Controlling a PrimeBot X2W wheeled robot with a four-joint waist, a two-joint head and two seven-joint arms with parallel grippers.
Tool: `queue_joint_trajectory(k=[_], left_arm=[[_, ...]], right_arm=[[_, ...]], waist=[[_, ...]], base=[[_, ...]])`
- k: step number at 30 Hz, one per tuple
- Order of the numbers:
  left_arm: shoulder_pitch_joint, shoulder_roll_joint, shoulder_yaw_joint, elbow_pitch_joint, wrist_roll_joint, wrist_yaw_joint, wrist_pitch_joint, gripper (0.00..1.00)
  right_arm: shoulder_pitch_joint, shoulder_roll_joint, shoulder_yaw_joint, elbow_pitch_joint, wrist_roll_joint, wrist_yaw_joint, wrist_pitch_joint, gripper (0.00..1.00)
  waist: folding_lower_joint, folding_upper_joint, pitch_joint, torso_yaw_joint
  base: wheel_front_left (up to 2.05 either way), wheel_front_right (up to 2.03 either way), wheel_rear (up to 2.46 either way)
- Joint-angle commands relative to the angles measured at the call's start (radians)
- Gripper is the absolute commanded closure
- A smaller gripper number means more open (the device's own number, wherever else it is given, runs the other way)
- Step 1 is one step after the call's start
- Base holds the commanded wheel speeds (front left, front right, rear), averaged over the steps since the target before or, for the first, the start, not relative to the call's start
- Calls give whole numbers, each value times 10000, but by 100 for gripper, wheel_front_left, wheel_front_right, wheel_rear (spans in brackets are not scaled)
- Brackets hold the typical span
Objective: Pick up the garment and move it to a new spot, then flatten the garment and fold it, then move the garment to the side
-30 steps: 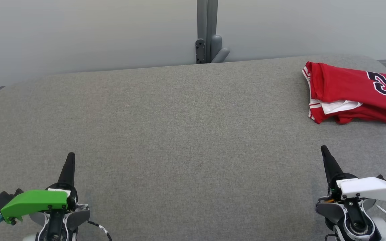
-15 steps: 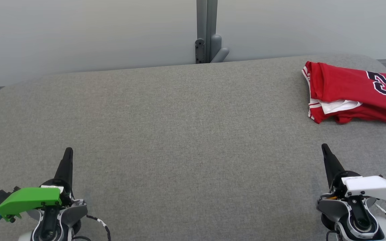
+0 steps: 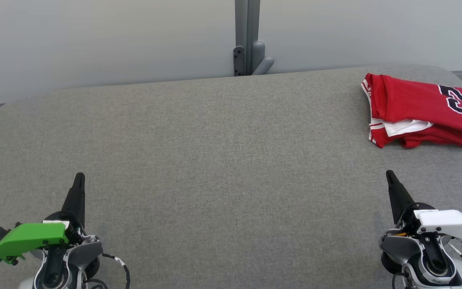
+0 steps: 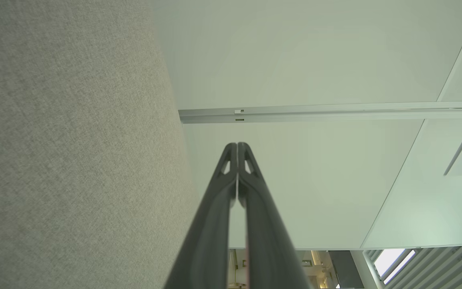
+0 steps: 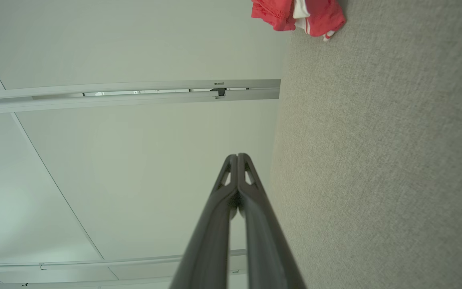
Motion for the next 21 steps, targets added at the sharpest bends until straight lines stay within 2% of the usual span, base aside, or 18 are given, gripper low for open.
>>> queue_joint_trajectory(k=[1,21], left_arm=[[-154,-2,23,17,-41,-58,12,100],[-148,-1,19,15,-44,-57,9,100]], right_arm=[[-102,-31,-31,22,36,4,48,100],[-104,9,-69,24,-20,4,71,100]], waist=[[0,67,0,0],[0,67,0,0]], base=[[0,0,0],[0,0,0]])
